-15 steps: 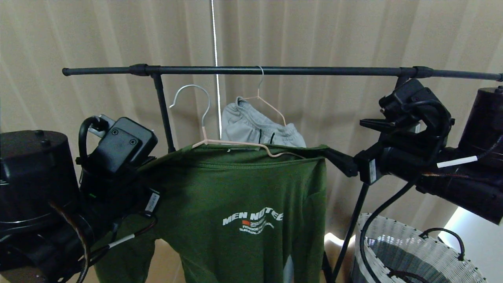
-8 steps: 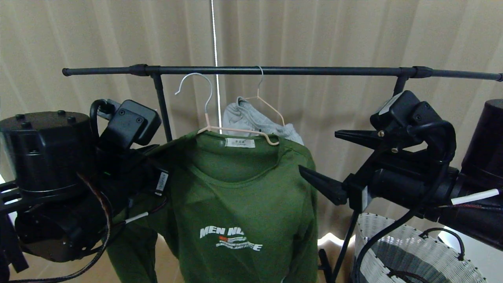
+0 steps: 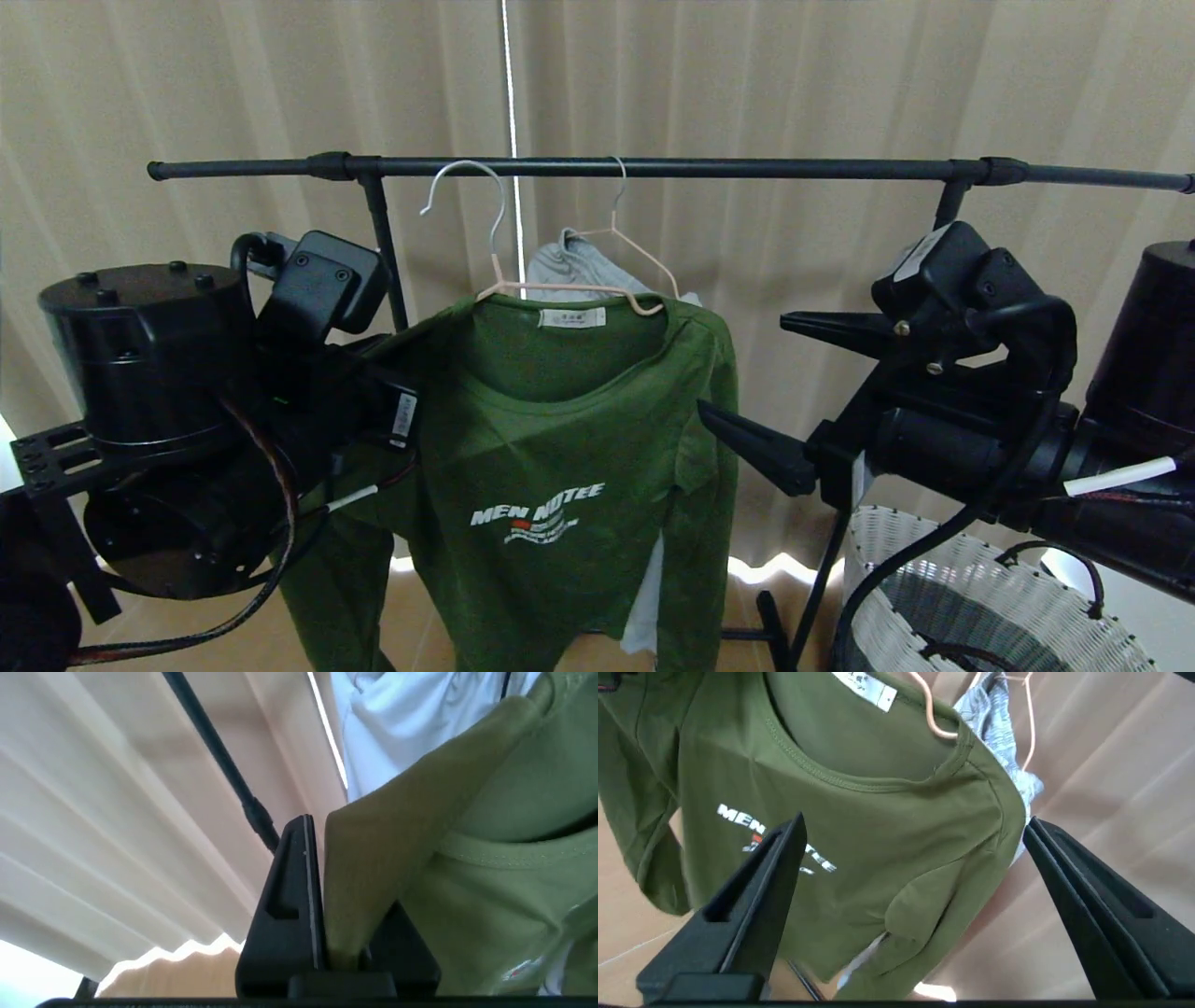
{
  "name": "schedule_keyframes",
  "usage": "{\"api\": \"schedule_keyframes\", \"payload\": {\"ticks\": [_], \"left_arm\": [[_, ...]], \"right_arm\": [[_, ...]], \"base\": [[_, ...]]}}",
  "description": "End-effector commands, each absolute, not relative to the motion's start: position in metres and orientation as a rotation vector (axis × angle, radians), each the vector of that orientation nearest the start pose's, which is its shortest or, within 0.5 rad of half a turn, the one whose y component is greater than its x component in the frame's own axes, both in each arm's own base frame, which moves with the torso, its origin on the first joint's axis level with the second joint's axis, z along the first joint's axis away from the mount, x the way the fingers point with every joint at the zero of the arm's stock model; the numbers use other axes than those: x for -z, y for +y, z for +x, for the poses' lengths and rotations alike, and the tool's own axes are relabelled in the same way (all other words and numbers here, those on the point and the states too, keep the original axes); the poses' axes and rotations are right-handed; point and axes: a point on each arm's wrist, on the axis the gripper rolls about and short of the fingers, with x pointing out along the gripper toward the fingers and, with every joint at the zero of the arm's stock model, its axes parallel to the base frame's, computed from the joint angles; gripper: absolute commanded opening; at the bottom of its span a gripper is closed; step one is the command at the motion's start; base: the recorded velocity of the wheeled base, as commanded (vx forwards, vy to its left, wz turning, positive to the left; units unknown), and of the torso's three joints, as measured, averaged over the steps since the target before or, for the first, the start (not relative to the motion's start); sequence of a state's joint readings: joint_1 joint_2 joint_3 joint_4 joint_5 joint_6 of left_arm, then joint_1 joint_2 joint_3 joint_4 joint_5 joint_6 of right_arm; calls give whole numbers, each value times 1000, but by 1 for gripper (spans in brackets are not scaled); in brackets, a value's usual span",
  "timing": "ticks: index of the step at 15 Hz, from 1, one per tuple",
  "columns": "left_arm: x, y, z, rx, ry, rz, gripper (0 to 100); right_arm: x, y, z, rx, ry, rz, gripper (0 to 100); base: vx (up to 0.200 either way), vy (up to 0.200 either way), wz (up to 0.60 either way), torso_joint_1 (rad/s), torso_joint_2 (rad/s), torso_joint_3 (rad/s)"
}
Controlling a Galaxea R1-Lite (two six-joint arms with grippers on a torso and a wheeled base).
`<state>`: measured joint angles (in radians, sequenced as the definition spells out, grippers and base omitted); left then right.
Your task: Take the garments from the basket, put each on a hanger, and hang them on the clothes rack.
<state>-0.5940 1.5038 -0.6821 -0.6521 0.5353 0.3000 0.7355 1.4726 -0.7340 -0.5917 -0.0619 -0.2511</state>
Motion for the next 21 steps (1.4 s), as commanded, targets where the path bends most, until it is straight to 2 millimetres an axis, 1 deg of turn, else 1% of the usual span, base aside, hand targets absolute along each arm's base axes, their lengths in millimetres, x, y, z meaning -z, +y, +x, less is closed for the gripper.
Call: {"api": "schedule_keyframes", "payload": {"ticks": [1,4,9,11,12,15,19,21], "left_arm": [[-205,-133,215,97,134,391,0],[-202,-133,214,142,139,393,0],[-196,-146,209,198,149,407,0],[-192,-154,199,246,149,419,0],[-188,-155,195,260,156,432,0],[-190,-155,184,282,104,424,0],[-190,-151,172,308,81,452,0],[-189,-152,170,316,80,452,0]], "right_arm": [[-219,171,191,-689,60,-303,100],[-214,173,193,-693,79,-309,100],[-214,181,202,-691,48,-316,100],[-214,194,216,-690,39,-335,100],[-216,198,221,-689,33,-334,100],[-212,205,229,-687,39,-355,100],[-206,207,232,-685,57,-367,100],[-203,207,231,-688,65,-371,100]], "base": [[0,0,0,0,0,0],[0,0,0,0,0,0],[0,0,0,0,0,0],[0,0,0,0,0,0],[0,0,0,0,0,0],[0,0,0,0,0,0],[0,0,0,0,0,0],[0,0,0,0,0,0]]}}
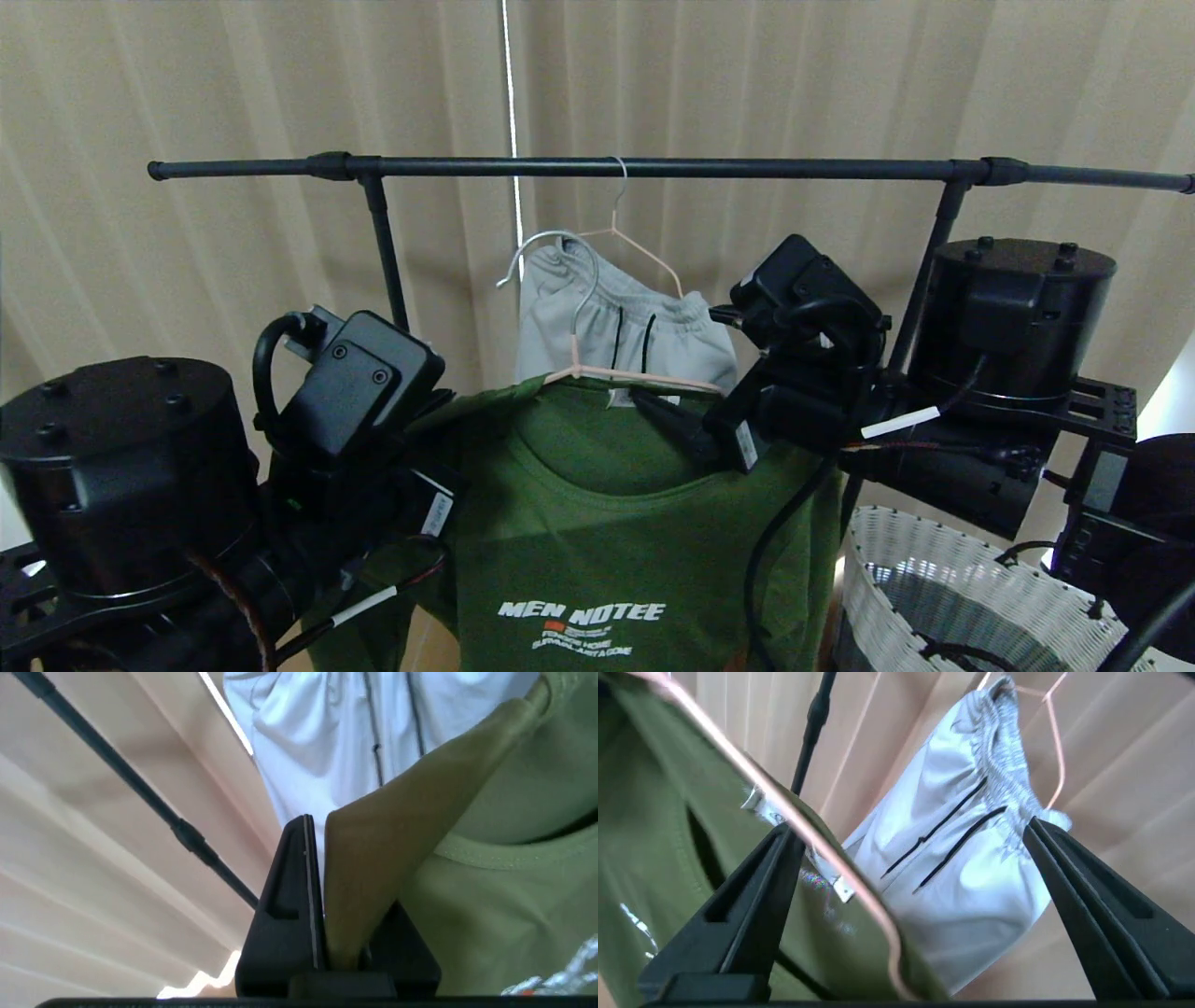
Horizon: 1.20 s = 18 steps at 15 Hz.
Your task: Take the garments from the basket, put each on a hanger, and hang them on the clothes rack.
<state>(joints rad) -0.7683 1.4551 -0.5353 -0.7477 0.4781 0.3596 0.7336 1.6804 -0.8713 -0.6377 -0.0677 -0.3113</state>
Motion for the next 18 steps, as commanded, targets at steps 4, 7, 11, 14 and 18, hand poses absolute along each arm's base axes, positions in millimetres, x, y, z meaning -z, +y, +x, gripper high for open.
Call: {"api": "schedule_keyframes", "payload": {"ticks": [4,7,11,14,18], "left_arm": [[-194,-149,167,312,61,437,0],[-196,-147,166,311,55,433,0],[-195,-147,166,312,57,436,0],[-195,-148,166,312,60,438,0],[-195,-148,167,312,61,439,0]], "right_arm": [[-203,206,230,-688,68,-371,100],[-201,205,229,-689,73,-373,100],[-201,205,228,-690,72,-373,0],[-201,205,228,-692,72,-373,0],[-201,205,228,-692,72,-373,0]], "base": [[0,0,0,0,0,0],[0,0,0,0,0,0],[0,0,0,0,0,0],[0,0,0,0,0,0],[0,0,0,0,0,0]]}}
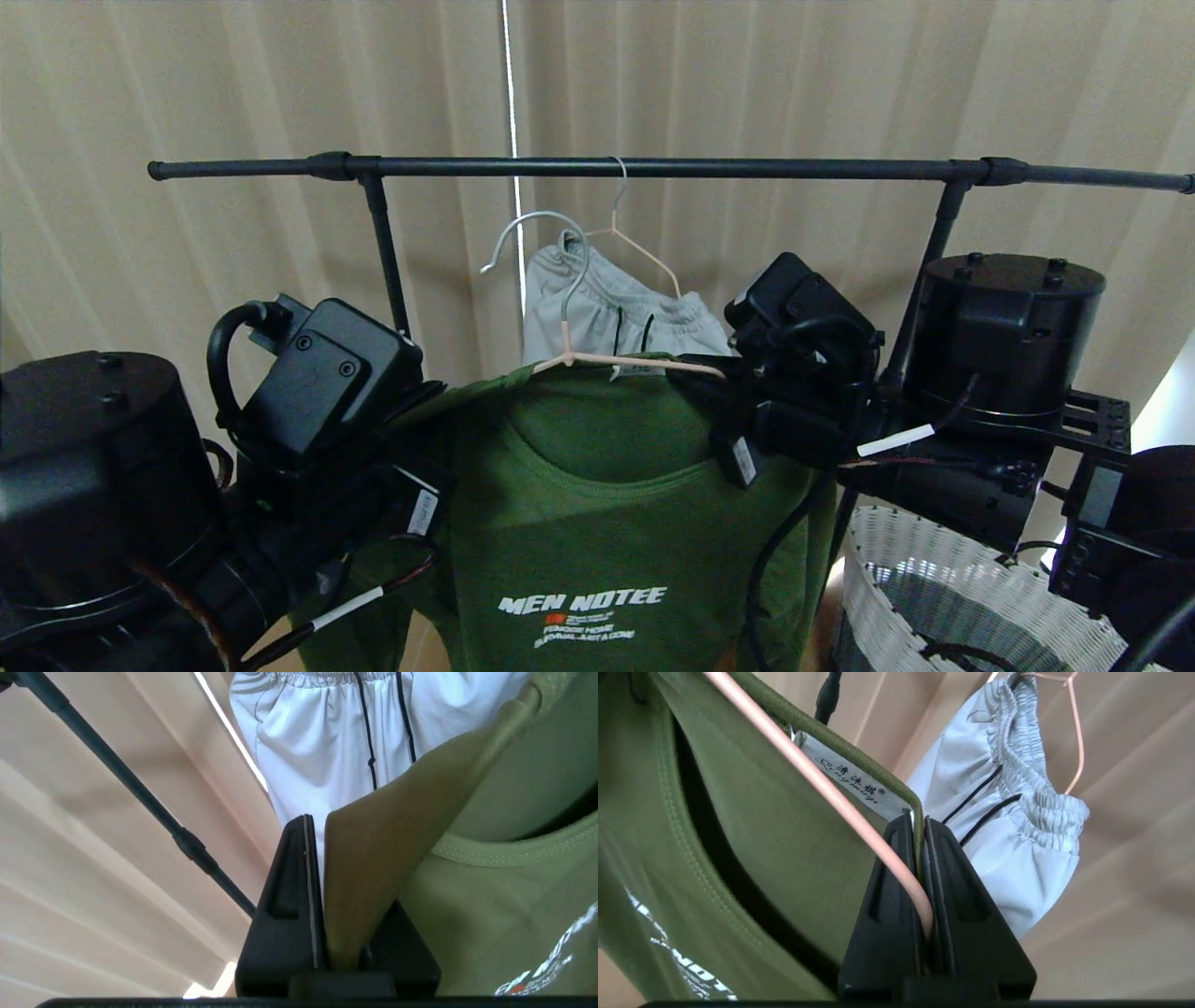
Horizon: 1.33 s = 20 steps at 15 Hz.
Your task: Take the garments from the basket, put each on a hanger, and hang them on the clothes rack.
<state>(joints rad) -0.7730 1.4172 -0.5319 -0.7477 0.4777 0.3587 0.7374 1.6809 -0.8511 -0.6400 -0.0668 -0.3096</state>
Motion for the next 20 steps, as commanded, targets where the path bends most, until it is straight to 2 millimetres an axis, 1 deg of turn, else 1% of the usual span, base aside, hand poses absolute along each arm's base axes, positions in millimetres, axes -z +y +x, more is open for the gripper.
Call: {"api": "schedule_keyframes", "payload": {"ticks": [1,4,6,10,11,13,15,16,17,18,20], "left_arm": [[-194,-148,167,311,63,440,0],[-192,-147,167,310,70,431,0],[-192,-146,166,350,72,400,0],[-191,-147,168,356,77,403,0],[-191,-148,167,357,77,403,100],[-193,-147,167,357,70,394,100],[-193,-137,159,406,64,334,100],[-196,-133,156,425,51,309,100],[-198,-128,153,430,42,295,100],[-204,-118,149,442,14,274,100],[-204,-111,143,451,1,266,100]], "right_arm": [[-201,205,228,-690,72,-373,0],[-203,205,228,-688,68,-371,0],[-203,204,228,-686,67,-371,0],[-204,204,227,-686,64,-369,0],[-204,204,227,-684,64,-370,0],[-206,202,227,-676,58,-367,0],[-210,196,229,-630,51,-364,0],[-211,192,231,-606,52,-363,0],[-212,189,233,-587,55,-363,0],[-213,181,237,-539,60,-363,0],[-213,176,240,-495,66,-364,0]], "base": [[0,0,0,0,0,0],[0,0,0,0,0,0],[0,0,0,0,0,0],[0,0,0,0,0,0],[0,0,0,0,0,0],[0,0,0,0,0,0],[0,0,0,0,0,0],[0,0,0,0,0,0],[0,0,0,0,0,0],[0,0,0,0,0,0],[0,0,0,0,0,0]]}}
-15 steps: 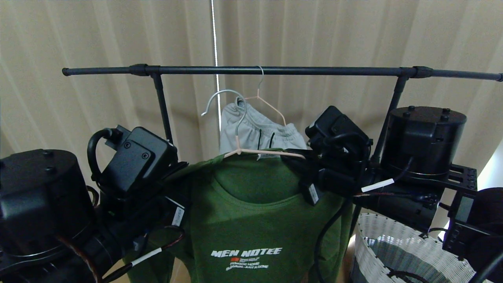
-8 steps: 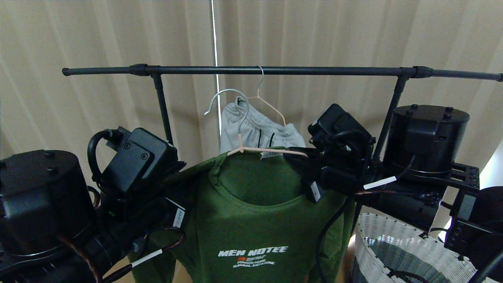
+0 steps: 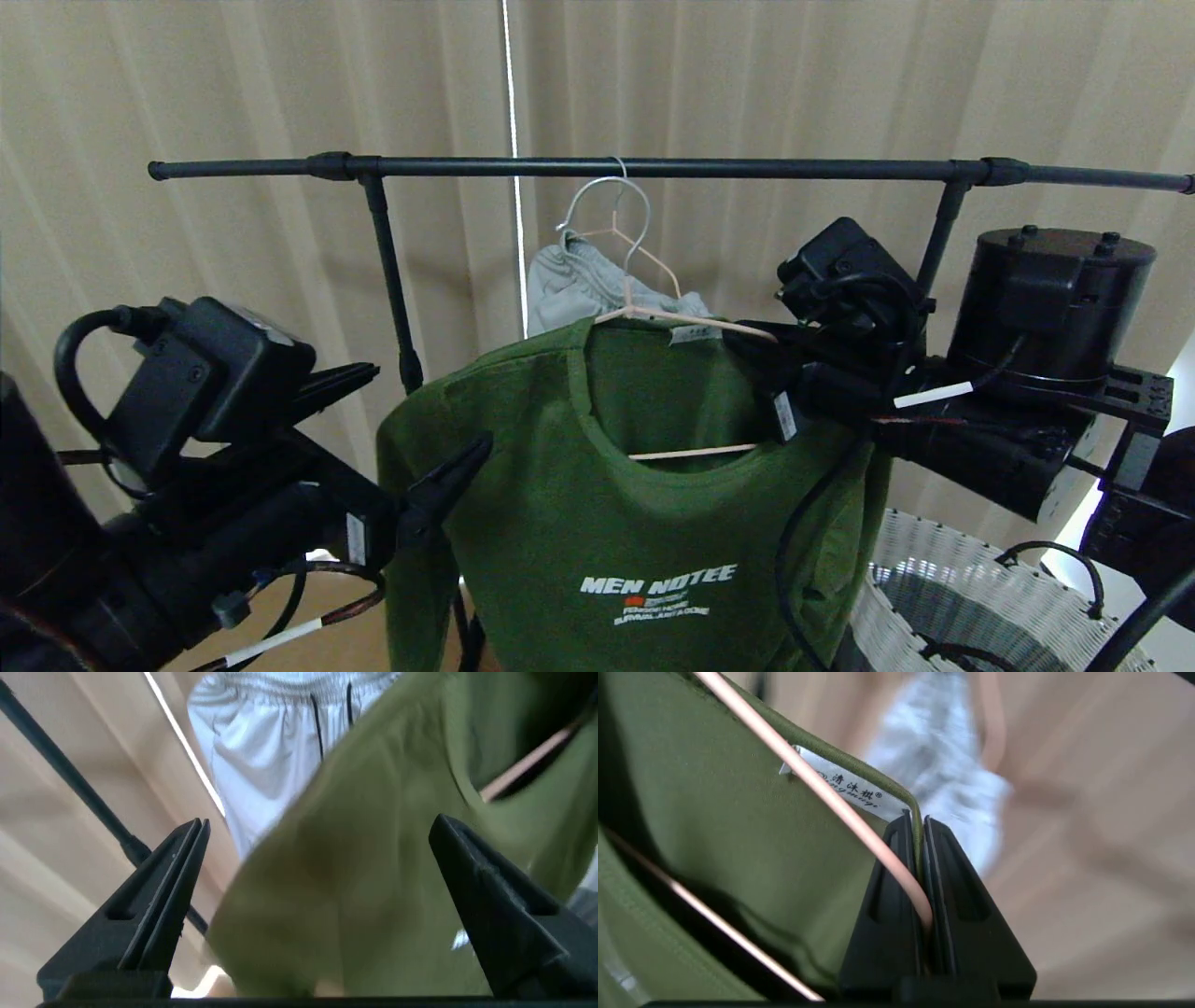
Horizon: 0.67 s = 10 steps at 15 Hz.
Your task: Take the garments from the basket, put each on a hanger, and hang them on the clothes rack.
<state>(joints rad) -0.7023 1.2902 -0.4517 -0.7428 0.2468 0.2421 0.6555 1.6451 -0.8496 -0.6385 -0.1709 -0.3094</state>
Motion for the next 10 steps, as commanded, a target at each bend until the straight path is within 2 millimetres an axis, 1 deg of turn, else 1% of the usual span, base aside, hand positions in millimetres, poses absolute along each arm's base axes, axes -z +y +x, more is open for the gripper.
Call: {"api": "schedule_keyframes", "payload": {"ticks": [1,3,4,6,10], "left_arm": [[-204,-106,137,453,-9,261,100],[-200,-100,130,453,-8,262,100],[-192,-96,125,454,13,272,100],[-186,-90,119,452,22,275,100],[-179,-84,118,424,44,283,100]], "right_arm": [[-209,174,240,-477,80,-370,0],[-207,171,240,-463,89,-374,0],[-208,169,238,-447,88,-374,0],[-213,167,235,-442,75,-368,0],[-218,159,236,-387,64,-361,0]], "base": [[0,0,0,0,0,0],[0,0,0,0,0,0],[0,0,0,0,0,0],[0,0,0,0,0,0],[0,0,0,0,0,0]]}}
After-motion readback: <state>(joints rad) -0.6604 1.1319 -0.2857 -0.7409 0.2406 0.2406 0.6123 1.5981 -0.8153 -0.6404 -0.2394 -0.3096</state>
